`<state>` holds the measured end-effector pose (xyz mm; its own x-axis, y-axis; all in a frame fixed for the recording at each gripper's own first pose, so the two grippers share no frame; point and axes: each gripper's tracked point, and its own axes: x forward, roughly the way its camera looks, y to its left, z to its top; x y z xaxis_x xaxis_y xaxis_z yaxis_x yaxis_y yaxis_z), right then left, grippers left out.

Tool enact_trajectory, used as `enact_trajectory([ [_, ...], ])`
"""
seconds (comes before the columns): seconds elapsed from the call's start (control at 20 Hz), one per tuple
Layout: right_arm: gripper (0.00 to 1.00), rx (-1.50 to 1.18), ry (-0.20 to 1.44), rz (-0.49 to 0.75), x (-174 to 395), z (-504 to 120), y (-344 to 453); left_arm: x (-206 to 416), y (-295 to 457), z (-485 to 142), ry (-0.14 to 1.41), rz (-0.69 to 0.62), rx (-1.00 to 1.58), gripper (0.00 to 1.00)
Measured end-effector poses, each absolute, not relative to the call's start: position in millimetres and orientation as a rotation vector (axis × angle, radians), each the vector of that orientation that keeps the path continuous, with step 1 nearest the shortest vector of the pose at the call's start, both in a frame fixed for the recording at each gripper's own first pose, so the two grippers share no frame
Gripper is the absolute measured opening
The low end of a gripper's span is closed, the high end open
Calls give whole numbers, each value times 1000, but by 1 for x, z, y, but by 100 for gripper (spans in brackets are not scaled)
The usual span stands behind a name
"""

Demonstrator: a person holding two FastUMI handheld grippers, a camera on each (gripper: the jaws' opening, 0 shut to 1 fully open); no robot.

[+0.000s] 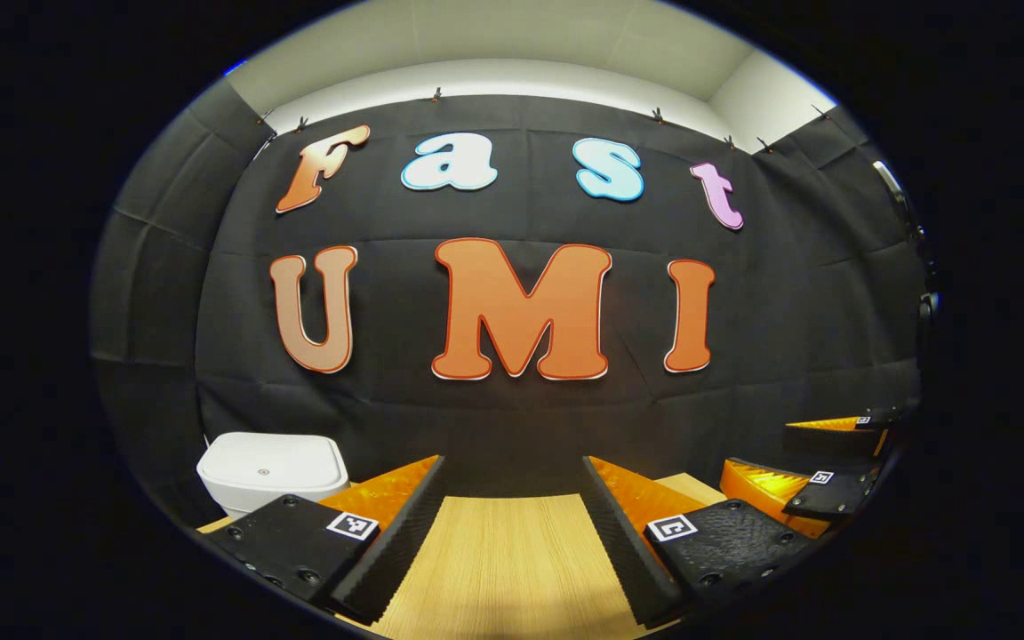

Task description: Press the lid of the desktop garbage bin to open it, pick up the crumpled paper on the desktop and throw it into the bin, then pick up the pop can on the desktop and drop it into the bin, and finally close the garbage bin lid.

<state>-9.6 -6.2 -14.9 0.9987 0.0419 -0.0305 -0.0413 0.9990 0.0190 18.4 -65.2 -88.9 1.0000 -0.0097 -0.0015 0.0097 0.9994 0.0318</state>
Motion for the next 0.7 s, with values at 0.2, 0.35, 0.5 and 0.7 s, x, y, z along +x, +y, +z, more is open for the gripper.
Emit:
enact_trajectory([
  [0.2,94,22,23,40,-8,-13,-7,20,-66,-90,1,-12,35,94],
  [0.35,94,23,31,42,-6,-16,-6,20,-66,-93,5,-10,32,94],
  [0.5,94,20,34,43,-7,-18,-5,21,-67,-96,14,-13,28,94],
  [0.7,94,29,51,50,-6,-23,-5,21,-70,-100,24,-20,36,94],
])
